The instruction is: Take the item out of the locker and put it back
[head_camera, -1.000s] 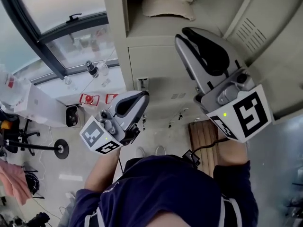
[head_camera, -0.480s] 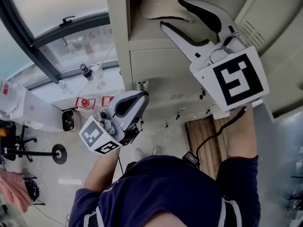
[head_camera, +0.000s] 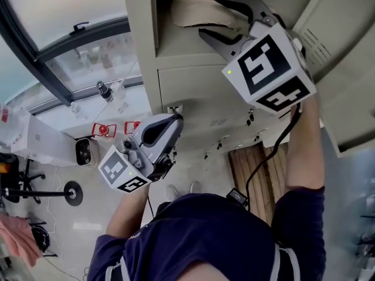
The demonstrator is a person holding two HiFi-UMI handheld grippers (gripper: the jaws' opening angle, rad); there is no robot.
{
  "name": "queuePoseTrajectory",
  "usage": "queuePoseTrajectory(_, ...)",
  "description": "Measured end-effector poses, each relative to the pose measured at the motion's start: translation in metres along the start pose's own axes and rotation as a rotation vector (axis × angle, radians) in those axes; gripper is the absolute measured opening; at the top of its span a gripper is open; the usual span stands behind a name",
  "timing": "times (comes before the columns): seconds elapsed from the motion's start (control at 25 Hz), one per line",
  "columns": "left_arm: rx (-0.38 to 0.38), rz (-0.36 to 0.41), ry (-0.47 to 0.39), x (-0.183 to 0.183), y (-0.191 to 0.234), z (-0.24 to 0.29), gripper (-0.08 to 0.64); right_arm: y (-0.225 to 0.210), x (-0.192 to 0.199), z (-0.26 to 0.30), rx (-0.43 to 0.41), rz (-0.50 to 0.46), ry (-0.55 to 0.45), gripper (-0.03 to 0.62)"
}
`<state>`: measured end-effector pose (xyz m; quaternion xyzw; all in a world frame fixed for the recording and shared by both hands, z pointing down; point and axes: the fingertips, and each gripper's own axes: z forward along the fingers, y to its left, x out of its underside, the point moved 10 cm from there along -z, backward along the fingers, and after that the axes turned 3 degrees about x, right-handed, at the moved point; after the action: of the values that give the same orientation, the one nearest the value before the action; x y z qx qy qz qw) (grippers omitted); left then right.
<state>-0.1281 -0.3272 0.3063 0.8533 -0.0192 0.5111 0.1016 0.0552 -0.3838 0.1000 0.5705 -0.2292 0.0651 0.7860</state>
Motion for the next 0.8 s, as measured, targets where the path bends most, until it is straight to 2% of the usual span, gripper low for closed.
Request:
queuePoseTrajectory(0.32,0.001,-0.011,-0.010,0.003,0.008,0.004,0.003,-0.004,0.012,0.018,-0.012,-0.060,0.090,0.236)
queuePoseTrajectory(0.8,-0.008,-0.014,-0.016,0.006,0.013,0.007,0.003,-0.005,0.017,0.032,0.010,-0.130,0.142,0.224)
